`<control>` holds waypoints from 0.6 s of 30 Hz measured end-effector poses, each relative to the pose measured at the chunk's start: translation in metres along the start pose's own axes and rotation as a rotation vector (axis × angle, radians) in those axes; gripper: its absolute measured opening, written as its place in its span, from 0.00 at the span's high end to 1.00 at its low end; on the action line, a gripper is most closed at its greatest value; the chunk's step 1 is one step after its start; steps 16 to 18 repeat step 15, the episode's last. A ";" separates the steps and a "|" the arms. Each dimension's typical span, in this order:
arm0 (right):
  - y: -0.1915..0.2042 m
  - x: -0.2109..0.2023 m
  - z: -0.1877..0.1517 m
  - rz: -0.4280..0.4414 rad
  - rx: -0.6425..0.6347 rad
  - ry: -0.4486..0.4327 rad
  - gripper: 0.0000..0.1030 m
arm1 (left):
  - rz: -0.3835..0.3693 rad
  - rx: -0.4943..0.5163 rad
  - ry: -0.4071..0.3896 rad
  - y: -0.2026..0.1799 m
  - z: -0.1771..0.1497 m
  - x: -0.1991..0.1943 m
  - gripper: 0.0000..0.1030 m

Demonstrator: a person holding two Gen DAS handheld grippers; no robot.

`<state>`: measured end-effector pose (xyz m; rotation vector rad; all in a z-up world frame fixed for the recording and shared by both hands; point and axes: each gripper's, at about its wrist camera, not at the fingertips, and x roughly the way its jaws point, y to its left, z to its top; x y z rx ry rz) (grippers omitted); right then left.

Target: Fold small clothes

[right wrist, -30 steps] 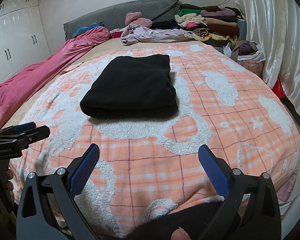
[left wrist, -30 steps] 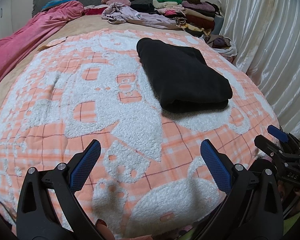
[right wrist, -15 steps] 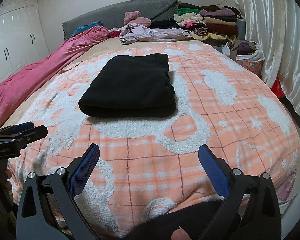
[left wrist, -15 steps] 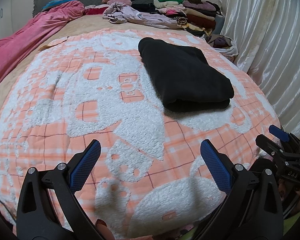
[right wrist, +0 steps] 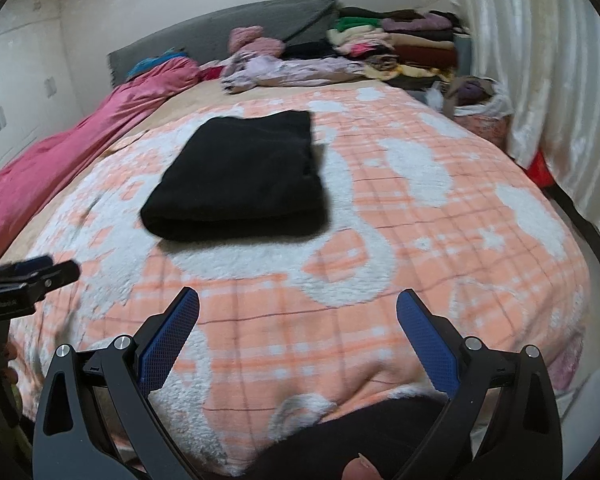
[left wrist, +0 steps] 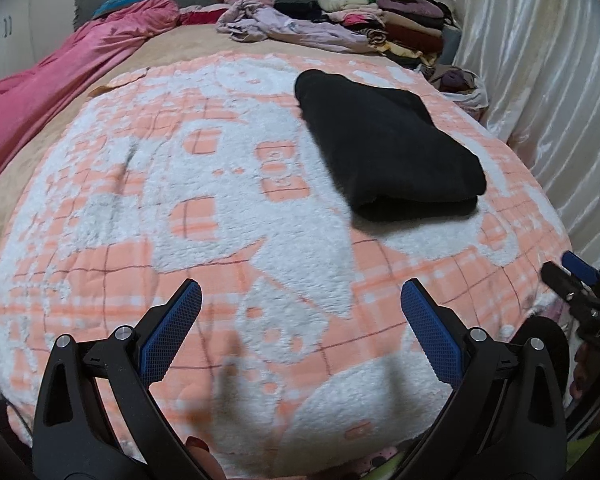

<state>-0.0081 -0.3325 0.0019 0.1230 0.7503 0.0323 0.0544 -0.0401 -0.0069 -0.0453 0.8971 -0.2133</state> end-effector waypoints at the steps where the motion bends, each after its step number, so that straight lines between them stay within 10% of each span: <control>1: -0.008 -0.002 0.000 -0.024 0.033 -0.009 0.04 | -0.005 -0.015 -0.004 0.006 0.001 -0.001 0.09; 8: -0.125 -0.046 -0.024 -0.283 0.377 -0.095 0.04 | 0.081 -0.164 -0.048 0.100 0.022 -0.016 0.09; 14: -0.265 -0.111 -0.102 -0.709 0.642 -0.055 0.04 | 0.370 -0.352 -0.050 0.269 0.041 -0.032 0.09; 18: -0.281 -0.117 -0.114 -0.751 0.678 -0.039 0.04 | 0.405 -0.378 -0.042 0.291 0.043 -0.032 0.09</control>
